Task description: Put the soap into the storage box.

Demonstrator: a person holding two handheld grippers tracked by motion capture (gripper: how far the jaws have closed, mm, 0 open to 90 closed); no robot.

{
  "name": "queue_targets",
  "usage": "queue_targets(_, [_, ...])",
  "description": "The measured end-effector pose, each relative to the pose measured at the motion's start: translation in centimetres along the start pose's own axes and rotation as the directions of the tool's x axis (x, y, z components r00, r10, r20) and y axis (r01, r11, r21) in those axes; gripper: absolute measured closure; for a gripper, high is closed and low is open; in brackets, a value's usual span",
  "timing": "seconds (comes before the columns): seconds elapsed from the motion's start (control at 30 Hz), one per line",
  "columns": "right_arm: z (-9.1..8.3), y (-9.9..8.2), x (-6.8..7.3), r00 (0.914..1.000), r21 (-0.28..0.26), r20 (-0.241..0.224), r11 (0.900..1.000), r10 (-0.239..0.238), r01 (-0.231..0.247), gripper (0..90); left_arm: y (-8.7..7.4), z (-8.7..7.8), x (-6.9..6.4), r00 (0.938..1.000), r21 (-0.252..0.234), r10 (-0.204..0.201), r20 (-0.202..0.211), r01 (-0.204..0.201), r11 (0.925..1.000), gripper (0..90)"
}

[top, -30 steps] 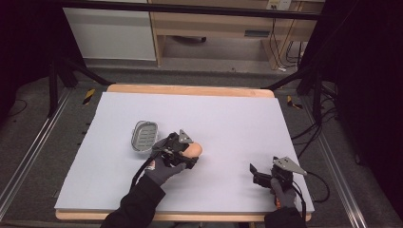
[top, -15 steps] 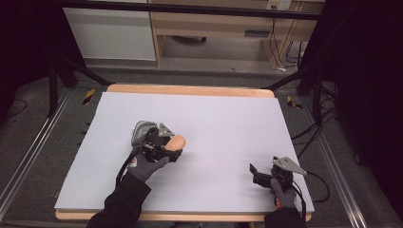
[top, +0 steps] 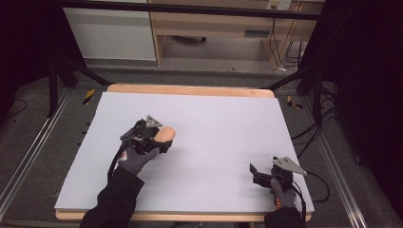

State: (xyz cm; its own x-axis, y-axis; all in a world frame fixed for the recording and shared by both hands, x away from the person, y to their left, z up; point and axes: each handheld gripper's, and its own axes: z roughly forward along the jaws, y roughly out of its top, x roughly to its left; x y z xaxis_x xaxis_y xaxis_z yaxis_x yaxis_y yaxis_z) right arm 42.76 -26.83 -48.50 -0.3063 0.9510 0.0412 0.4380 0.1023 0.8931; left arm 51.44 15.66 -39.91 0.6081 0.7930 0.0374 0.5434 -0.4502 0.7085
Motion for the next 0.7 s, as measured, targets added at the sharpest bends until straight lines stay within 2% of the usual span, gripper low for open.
queue_targets(0.17, [0.0,0.0,0.0,1.0,0.0,-0.003,1.0,0.002,-0.002,2.6,-0.2,-0.1,1.1,0.9988,-0.016,-0.044,-0.023,0.043,0.9989,32.0])
queue_targets(0.27, [0.0,0.0,0.0,1.0,-0.001,-0.003,1.0,0.001,-0.001,2.6,-0.3,-0.2,1.7,0.9987,0.001,-0.036,-0.037,0.036,0.9994,32.0])
queue_targets(0.4, [0.0,0.0,0.0,1.0,-0.001,-0.003,1.0,0.002,-0.002,2.6,-0.4,-0.3,2.2,0.9974,-0.008,-0.055,-0.046,0.054,0.9985,32.0])
queue_targets(0.57, [0.0,0.0,0.0,1.0,-0.001,-0.002,1.0,0.002,-0.002,2.6,-0.5,-0.3,3.1,0.9945,-0.007,-0.079,-0.07,0.078,0.9969,32.0])
queue_targets(0.7, [0.0,0.0,0.0,1.0,0.0,-0.003,1.0,0.002,-0.002,2.7,-0.7,0.1,3.7,0.9893,-0.011,-0.11,-0.095,0.11,0.9939,32.0])
